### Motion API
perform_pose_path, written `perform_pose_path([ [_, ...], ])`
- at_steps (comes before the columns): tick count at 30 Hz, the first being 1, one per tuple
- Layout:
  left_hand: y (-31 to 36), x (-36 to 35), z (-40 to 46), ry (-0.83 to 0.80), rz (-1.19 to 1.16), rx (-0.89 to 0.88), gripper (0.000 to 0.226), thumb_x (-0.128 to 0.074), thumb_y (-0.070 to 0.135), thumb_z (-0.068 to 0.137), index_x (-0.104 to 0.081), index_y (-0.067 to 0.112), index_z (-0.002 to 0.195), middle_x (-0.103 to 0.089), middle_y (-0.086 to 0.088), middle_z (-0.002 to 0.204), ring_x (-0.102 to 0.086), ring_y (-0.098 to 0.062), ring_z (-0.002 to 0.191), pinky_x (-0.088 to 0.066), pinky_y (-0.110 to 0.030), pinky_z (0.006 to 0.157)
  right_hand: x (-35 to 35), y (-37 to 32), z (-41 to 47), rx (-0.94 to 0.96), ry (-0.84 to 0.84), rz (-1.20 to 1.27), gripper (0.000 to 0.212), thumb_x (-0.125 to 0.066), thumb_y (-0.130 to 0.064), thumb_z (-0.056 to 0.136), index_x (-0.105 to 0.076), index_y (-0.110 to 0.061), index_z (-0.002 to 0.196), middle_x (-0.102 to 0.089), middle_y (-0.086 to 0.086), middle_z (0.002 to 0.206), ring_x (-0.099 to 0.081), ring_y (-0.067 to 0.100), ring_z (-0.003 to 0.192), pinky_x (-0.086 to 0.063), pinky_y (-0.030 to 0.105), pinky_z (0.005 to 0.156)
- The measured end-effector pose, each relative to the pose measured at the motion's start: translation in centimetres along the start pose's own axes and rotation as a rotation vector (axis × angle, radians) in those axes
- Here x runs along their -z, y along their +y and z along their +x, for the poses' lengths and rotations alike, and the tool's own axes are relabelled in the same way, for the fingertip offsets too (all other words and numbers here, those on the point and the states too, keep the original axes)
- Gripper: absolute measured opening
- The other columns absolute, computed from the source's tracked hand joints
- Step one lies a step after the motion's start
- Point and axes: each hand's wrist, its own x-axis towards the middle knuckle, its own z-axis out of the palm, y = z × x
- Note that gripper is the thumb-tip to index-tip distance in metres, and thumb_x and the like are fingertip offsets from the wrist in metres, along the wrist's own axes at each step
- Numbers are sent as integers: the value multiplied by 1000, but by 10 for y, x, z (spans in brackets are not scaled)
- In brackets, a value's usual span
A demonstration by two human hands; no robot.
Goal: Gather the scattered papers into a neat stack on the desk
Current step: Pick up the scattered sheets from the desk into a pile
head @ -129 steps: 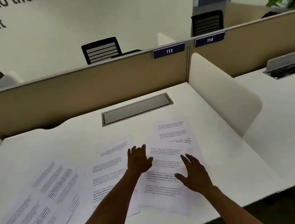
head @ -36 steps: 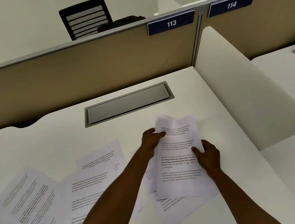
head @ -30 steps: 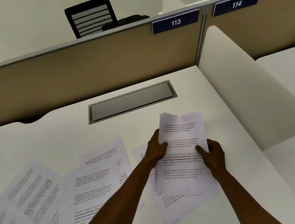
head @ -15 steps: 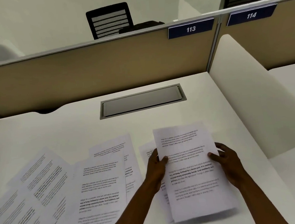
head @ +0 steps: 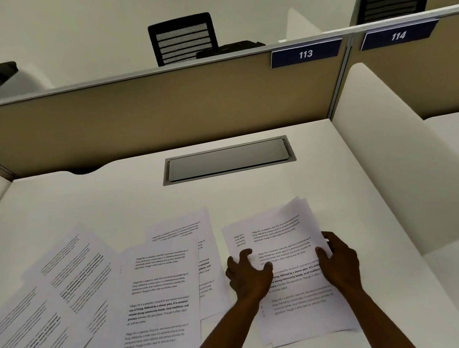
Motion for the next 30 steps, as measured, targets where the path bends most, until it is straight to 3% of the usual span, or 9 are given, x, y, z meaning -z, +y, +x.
perform_pose_path([
  [7,-1,4,13,70,-194,-14,71,-74,30,86,-37,27,146,-41,-9,147,-45,-26,133,-44,-42,110,-16,1,-2,-47,-22,-117,49,-60,-10,94,-49,-5,142,-57,18,138,-53,36,127,-43,50,108],
  [10,-1,8,19,47,-323,19,74,-74,27,87,-32,28,148,-51,-10,140,-58,-19,112,-53,-25,80,-17,0,-3,-48,-18,-117,49,-61,-10,94,-49,-5,141,-57,18,139,-54,35,126,-44,49,108],
  [13,-2,10,25,-11,-402,62,73,-73,25,89,-33,25,150,-58,-8,137,-61,-9,88,-48,-17,56,-15,-1,-2,-47,-26,-93,49,-65,-11,91,-52,-5,139,-59,18,135,-58,35,122,-47,47,104],
  [17,-10,9,28,-59,-423,57,59,-68,20,93,-43,18,147,-59,-9,138,-64,-24,112,-57,-28,77,-10,-1,3,-104,-48,9,44,-70,-14,89,-58,-13,131,-65,15,124,-63,30,106,-54,42,91],
  [20,-16,9,27,-73,-424,24,54,-65,17,95,-45,19,145,-59,-7,137,-64,-17,101,-55,-17,63,-6,-4,5,-215,-106,206,45,-75,-19,87,-58,-24,128,-68,8,113,-66,20,90,-55,35,77],
  [22,-19,9,27,-100,-444,0,52,-65,16,94,-46,21,143,-61,-5,133,-64,-11,94,-53,-12,54,-7,-3,7,-272,-172,294,51,-78,-20,84,-56,-24,130,-68,7,111,-68,24,92,-58,40,79],
  [26,-23,10,26,-140,-472,-24,55,-67,16,93,-46,23,143,-63,-1,127,-66,-10,99,-56,-15,60,-10,1,8,-296,-308,295,44,-75,-7,84,-62,-10,126,-71,13,113,-70,32,96,-59,53,87],
  [28,-25,12,25,-139,-492,-32,55,-67,17,93,-47,24,143,-64,-2,130,-67,-14,103,-58,-19,65,-10,-1,6,-236,-337,246,45,-71,-4,86,-61,-12,129,-71,6,112,-69,25,93,-61,44,81],
  [30,-28,14,24,-117,-499,-54,51,-68,18,92,-51,24,140,-65,-2,128,-68,-11,101,-58,-17,65,-10,-5,2,-142,-336,178,49,-67,-5,89,-56,-16,135,-66,-3,108,-64,11,89,-55,22,70],
])
